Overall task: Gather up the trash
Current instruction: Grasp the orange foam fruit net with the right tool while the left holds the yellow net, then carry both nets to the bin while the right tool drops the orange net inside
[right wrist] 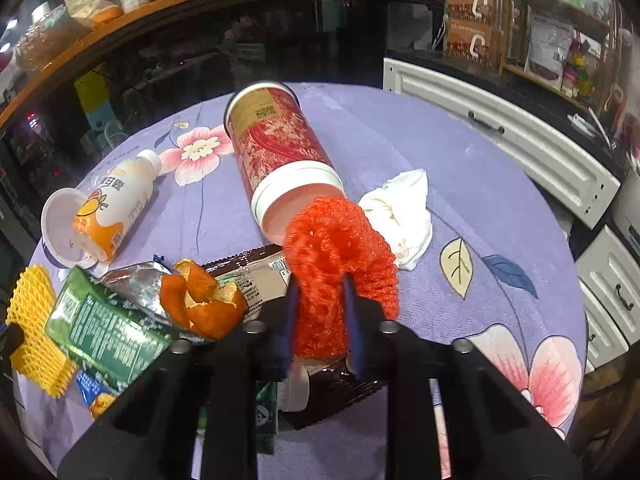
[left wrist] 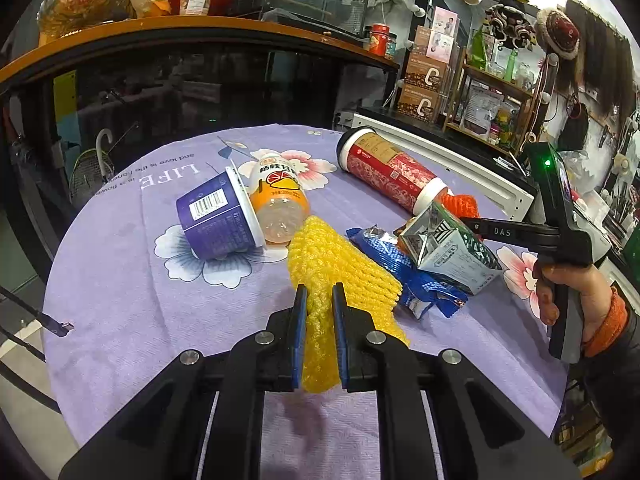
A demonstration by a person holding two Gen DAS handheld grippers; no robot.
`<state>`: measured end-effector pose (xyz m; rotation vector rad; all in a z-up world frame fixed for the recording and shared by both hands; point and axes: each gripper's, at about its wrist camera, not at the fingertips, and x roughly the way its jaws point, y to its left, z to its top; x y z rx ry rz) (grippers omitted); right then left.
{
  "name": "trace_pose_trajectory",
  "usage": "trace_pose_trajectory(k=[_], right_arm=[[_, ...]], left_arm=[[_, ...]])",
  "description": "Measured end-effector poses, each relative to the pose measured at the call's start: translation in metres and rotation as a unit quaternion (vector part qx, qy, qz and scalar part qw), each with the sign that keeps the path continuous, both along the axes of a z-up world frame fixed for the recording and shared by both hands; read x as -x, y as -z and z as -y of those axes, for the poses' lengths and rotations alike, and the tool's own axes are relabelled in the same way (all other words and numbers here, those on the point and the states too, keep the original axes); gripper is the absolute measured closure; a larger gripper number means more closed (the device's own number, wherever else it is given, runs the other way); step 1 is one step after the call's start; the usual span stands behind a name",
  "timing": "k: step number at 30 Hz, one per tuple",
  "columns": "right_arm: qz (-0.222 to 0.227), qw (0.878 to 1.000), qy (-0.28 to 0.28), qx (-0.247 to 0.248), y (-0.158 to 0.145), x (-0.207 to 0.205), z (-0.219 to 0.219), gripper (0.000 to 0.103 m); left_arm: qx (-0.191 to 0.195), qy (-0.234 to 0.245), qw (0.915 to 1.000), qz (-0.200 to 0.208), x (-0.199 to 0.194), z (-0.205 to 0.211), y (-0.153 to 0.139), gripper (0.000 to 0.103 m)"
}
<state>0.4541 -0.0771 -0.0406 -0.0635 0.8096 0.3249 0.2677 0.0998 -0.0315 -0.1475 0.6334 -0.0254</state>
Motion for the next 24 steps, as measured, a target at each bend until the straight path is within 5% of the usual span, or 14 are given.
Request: trace_pose_trajectory(k=[13,24], right_arm=[[0.055,0.997,0.010,-0.052,-0.023,0.046,0.047,0.088],[0.095,0.993,0.028,-0.070,-0.033,0.120,0.110,0.088]], left_arm=[[-0.013,0.025,0.9993,0.023,0.012,0.022,-0.014,0.090],[-0.023,0.106,0.9928,0.051,0.033,0.086,-0.029,0.090]])
